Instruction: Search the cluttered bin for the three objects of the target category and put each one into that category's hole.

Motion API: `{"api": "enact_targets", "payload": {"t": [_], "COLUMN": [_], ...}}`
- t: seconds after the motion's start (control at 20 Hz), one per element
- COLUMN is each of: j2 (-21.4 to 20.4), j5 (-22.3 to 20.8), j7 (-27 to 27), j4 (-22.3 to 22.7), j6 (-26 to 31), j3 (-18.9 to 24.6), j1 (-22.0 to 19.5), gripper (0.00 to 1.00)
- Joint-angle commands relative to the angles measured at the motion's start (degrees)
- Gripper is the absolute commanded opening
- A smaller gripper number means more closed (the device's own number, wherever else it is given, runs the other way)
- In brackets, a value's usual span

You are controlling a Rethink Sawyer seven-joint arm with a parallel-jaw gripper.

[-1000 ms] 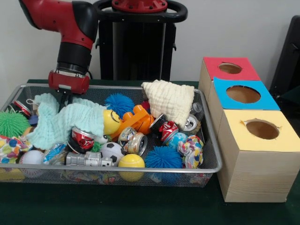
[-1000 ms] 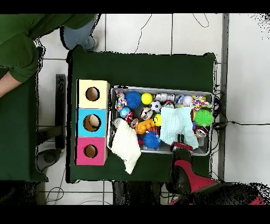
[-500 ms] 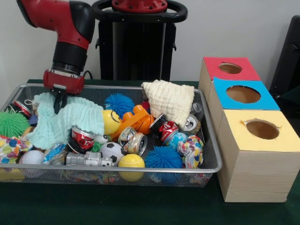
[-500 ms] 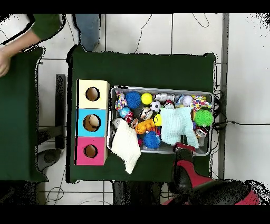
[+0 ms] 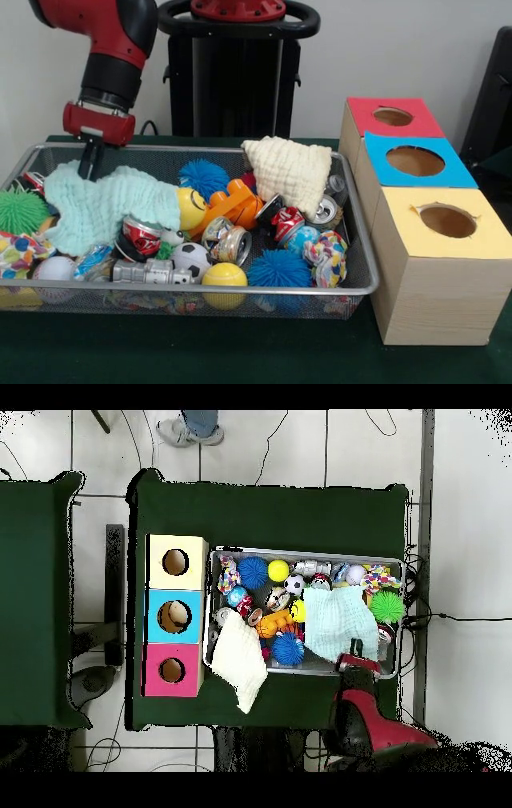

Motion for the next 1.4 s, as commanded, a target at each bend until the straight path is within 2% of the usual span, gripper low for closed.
{"api": "enact_targets", "payload": {"t": [0.05, 0.35, 0.55, 0.7, 0.9, 0.95, 1.05, 1.1, 1.25, 1.4], "j2": [-10.8, -13.6, -13.4, -11.4, -11.9, -11.3, -7.1, -4.2, 0.9, 1.7], "j5": [0.0, 1.1, 2.9, 5.2, 7.1, 7.4, 8.7, 10.1, 14.1, 16.2], "j7": [10.4, 10.5, 10.1, 9.8, 10.1, 9.9, 8.6, 7.7, 5.6, 4.8], "j4": [3.1, 6.6, 8.6, 8.5, 8.9, 8.6, 6.2, 4.4, 1.0, -0.5], "j6": [6.9, 6.6, 5.3, 3.4, 4.9, 4.9, 2.9, 1.8, 1.7, 3.8], "j3": [0.8, 0.0, -1.8, -2.8, -3.6, -3.8, -4.6, -5.1, -6.5, -7.3], "j1": [0.9, 2.5, 4.7, 6.4, 8.5, 8.7, 9.1, 9.6, 12.2, 13.9], "gripper": [0.00, 0.00, 0.00, 0.00, 0.00, 0.00, 0.00, 0.00, 0.00, 0.00]}}
